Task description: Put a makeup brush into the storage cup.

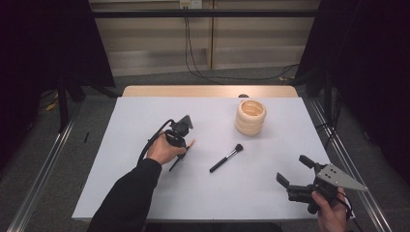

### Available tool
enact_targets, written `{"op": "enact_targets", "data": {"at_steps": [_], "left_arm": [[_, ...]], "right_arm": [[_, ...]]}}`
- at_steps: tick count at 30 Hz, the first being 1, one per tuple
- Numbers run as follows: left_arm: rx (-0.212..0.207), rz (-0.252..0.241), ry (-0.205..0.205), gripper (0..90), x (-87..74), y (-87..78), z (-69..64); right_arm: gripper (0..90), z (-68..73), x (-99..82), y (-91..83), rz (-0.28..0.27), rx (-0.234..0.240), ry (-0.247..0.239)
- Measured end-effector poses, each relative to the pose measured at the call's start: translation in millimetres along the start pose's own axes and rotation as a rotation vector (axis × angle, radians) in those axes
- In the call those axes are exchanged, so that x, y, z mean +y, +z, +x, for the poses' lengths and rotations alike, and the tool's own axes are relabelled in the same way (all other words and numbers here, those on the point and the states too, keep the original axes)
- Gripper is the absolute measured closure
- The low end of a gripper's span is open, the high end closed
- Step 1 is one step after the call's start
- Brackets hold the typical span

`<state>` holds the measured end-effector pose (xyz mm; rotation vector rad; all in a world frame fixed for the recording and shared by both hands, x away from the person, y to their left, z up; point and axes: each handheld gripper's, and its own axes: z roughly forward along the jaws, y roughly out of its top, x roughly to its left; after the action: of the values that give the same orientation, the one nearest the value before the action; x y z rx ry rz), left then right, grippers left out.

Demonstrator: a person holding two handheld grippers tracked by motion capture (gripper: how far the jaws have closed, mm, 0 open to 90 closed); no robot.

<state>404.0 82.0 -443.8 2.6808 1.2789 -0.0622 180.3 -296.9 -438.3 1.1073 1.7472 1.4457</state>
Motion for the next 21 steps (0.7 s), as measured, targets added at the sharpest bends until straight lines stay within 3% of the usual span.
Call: {"op": "enact_targets", "data": {"at_steps": [11, 21], "left_arm": [[-0.036, -0.112, -0.025, 84.7, -6.8, -11.3, 2.3], [-0.074, -0.251, -0.007, 84.7, -14.6, -24.9, 2.2]], "right_arm": [[0.0, -0.4, -0.1, 0.3, 0.005, 0.006, -0.003], [0.0, 0.0, -0.2, 0.3, 0.006, 0.005, -0.002]]}}
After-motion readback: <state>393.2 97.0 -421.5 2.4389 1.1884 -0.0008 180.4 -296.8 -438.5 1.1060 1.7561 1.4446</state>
